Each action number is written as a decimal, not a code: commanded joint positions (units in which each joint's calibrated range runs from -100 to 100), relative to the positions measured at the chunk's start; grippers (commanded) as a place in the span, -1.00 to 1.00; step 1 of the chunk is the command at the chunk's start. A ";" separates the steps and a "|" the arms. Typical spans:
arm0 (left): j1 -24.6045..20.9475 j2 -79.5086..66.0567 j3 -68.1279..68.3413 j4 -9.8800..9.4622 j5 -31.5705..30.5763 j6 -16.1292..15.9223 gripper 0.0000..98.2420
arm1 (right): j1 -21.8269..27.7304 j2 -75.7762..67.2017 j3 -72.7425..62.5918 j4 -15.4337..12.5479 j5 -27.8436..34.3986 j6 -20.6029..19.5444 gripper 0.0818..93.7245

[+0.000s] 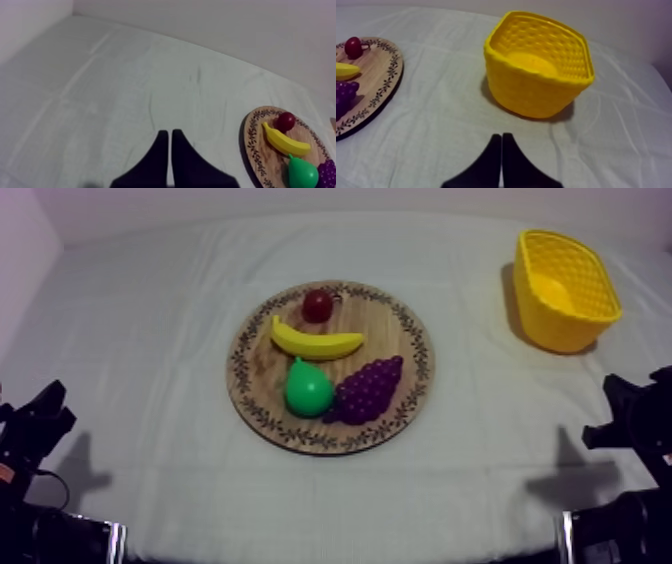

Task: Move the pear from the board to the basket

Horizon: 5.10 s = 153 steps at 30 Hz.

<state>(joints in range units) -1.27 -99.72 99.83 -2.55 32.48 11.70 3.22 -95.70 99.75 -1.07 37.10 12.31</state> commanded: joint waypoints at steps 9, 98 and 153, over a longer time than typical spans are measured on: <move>0.00 -0.02 -0.05 -0.01 0.01 0.00 -1.00 | -0.01 -0.05 0.03 0.02 0.16 -0.13 -0.99; 0.00 -0.02 -0.05 -0.01 0.01 0.00 -1.00 | -26.59 108.38 -108.19 -14.33 51.76 -4.43 -1.00; 0.00 -0.02 -0.05 -0.01 0.01 0.00 -1.00 | -36.91 140.90 -115.91 -8.81 46.70 -12.89 0.79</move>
<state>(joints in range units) -1.27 -99.72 99.83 -2.55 32.48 11.70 -33.65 44.86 -16.07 -9.97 83.56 -0.79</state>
